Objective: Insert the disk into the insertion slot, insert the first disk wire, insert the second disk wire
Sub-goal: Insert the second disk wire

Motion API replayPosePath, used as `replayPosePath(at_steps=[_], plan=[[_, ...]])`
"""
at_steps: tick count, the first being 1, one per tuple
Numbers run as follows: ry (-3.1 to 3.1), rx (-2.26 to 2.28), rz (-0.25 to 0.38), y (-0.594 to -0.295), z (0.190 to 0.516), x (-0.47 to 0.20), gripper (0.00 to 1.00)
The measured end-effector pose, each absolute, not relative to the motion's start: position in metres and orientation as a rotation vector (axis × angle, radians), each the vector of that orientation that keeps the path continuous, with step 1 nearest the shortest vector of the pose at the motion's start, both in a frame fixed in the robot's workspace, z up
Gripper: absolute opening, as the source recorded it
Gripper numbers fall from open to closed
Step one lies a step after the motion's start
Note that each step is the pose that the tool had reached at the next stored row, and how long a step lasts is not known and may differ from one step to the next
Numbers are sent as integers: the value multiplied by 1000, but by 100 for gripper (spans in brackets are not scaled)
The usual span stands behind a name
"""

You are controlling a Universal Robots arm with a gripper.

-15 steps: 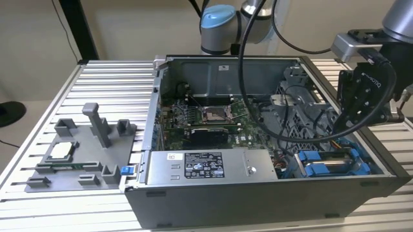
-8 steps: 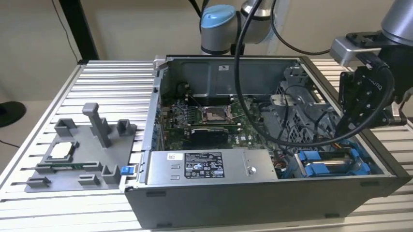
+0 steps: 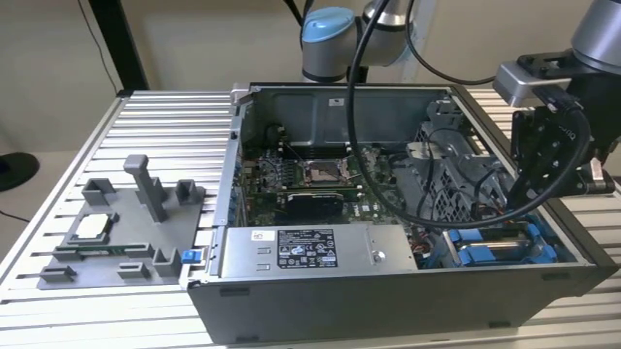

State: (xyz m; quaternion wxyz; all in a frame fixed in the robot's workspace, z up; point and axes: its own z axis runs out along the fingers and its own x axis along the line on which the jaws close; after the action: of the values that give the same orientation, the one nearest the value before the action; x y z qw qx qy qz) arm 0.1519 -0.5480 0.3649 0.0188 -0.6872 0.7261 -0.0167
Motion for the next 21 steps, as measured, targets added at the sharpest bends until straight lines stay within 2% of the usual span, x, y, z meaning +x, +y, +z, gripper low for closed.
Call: replayPosePath(at_steps=[21], plan=[[2249, -2129, -61, -558, 365, 140, 0]])
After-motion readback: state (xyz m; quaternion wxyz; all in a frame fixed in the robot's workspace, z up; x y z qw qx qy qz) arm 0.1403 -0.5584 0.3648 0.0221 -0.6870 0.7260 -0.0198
